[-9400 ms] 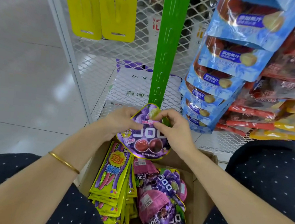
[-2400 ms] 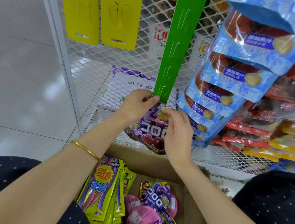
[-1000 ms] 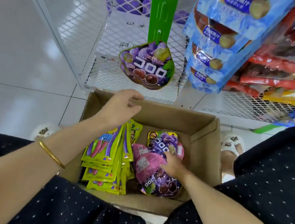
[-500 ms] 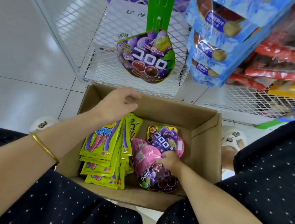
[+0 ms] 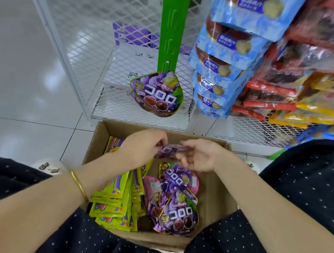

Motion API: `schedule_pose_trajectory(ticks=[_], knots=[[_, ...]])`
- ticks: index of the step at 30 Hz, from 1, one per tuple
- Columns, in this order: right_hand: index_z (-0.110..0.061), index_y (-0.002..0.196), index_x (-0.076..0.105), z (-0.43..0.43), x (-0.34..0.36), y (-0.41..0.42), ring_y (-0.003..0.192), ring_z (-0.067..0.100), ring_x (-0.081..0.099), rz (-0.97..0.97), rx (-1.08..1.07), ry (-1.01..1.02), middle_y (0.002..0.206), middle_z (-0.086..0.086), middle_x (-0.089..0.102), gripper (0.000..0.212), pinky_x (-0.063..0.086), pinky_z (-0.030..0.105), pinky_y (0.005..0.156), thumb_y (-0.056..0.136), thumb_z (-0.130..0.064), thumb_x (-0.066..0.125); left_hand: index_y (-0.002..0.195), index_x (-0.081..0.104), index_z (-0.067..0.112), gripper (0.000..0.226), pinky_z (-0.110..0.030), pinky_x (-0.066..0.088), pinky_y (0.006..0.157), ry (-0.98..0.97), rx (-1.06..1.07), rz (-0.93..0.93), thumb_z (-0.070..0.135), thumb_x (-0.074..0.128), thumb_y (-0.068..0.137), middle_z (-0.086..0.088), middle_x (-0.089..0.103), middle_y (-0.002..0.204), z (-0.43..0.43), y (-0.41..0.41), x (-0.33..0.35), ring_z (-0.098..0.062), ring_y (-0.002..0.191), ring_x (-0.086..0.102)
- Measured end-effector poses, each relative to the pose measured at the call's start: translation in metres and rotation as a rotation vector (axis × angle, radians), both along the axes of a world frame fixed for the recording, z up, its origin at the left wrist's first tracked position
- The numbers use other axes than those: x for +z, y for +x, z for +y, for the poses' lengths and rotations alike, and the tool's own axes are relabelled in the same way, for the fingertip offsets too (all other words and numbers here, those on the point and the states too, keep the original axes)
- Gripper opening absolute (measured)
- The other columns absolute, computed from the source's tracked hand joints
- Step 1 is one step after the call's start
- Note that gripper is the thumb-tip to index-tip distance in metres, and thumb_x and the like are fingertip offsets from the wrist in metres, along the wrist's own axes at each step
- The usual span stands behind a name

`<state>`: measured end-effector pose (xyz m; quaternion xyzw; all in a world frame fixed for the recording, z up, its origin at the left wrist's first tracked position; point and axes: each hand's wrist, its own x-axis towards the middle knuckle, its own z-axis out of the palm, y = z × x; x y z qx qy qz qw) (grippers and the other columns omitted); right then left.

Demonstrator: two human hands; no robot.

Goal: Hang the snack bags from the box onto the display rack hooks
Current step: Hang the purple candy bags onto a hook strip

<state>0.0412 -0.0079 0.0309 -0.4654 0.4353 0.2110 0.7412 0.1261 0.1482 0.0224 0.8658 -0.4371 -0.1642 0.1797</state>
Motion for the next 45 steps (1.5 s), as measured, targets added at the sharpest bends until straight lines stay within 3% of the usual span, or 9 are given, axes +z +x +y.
schedule_pose_trajectory(ticks=[6,9,12,16,23,27,32,38,45], knots=[[-0.016,0.102,0.061,-0.008,0.012,0.003,0.09,0.019,0.062,-0.241,0.199,-0.834,0.105,0.003,0.065,0.039,0.052,0.034,0.075,0.097,-0.046,0.036,0.068,0.052,0.013,0.022,-0.02,0.029,0.055,-0.202,0.17,0.271,0.006,0.063,0.086,0.006,0.041,0.065,0.01,0.034,0.034,-0.014,0.066,0.043],[-0.008,0.105,0.061,0.004,0.023,0.001,0.092,0.008,0.057,-0.491,0.234,-0.787,0.106,0.009,0.065,0.027,0.043,0.014,0.08,0.097,-0.029,0.046,0.069,0.057,0.021,0.025,-0.016,0.039,0.064,-0.282,0.204,0.45,0.004,0.062,0.087,0.009,0.053,0.072,0.014,0.037,0.044,0.001,0.067,0.05],[-0.006,0.087,0.058,0.016,0.022,0.005,0.076,0.014,0.055,-0.616,0.229,-0.902,0.092,0.022,0.063,0.012,0.045,0.024,0.07,0.09,-0.018,0.059,0.09,0.064,0.006,0.004,-0.031,0.046,0.079,-0.28,0.254,0.511,0.006,0.061,0.088,-0.012,0.065,0.1,0.014,0.043,0.047,-0.016,0.088,0.058],[-0.025,0.071,0.039,0.023,0.02,0.012,0.06,-0.002,0.043,-0.67,0.122,-1.088,0.066,-0.006,0.043,0.029,0.032,0.019,0.057,0.089,-0.015,0.061,0.099,0.062,0.001,0.012,-0.034,0.05,0.079,-0.252,0.249,0.569,0.003,0.06,0.087,-0.019,0.064,0.101,0.005,0.051,0.06,-0.02,0.089,0.057],[-0.023,0.122,0.043,0.021,0.038,0.024,0.097,0.0,0.055,-0.805,0.05,-1.148,0.103,-0.008,0.06,0.045,0.036,0.0,0.077,0.087,0.0,0.059,0.122,0.05,0.0,0.04,-0.02,0.041,0.09,-0.684,0.39,0.152,0.008,0.064,0.086,-0.007,0.057,0.111,-0.03,0.086,0.099,-0.013,0.1,0.053],[-0.018,0.122,0.053,0.023,0.043,0.034,0.109,0.012,0.054,-0.84,0.11,-1.405,0.119,-0.004,0.059,0.036,0.043,0.026,0.089,0.09,-0.002,0.054,0.113,0.056,-0.001,0.026,-0.008,0.046,0.077,-0.777,0.337,0.209,0.006,0.06,0.088,-0.002,0.062,0.098,-0.049,0.089,0.109,-0.002,0.084,0.058],[-0.021,0.13,0.05,0.026,0.052,0.051,0.096,0.017,0.053,-0.864,0.018,-1.563,0.118,0.004,0.055,0.043,0.044,0.038,0.07,0.091,-0.004,0.046,0.087,0.062,-0.007,0.025,-0.018,0.036,0.056,-0.791,0.369,0.268,0.017,0.057,0.092,-0.009,0.054,0.069,-0.058,0.091,0.116,-0.009,0.057,0.047],[-0.025,0.137,0.042,0.029,0.064,0.067,0.102,0.029,0.056,-0.829,-0.004,-1.639,0.122,0.006,0.051,0.058,0.05,0.043,0.065,0.087,0.003,0.047,0.086,0.057,-0.014,0.063,-0.046,0.048,0.072,-0.737,0.396,0.392,0.049,0.058,0.078,-0.029,0.057,0.077,-0.052,0.097,0.123,-0.021,0.07,0.051],[-0.021,0.138,0.04,0.022,0.065,0.072,0.097,0.031,0.058,-0.782,0.045,-1.661,0.127,0.008,0.048,0.058,0.049,0.046,0.066,0.086,0.004,0.047,0.091,0.06,-0.012,0.065,-0.041,0.047,0.073,-0.709,0.413,0.487,0.051,0.058,0.075,-0.021,0.058,0.081,-0.05,0.093,0.126,-0.021,0.073,0.052]])
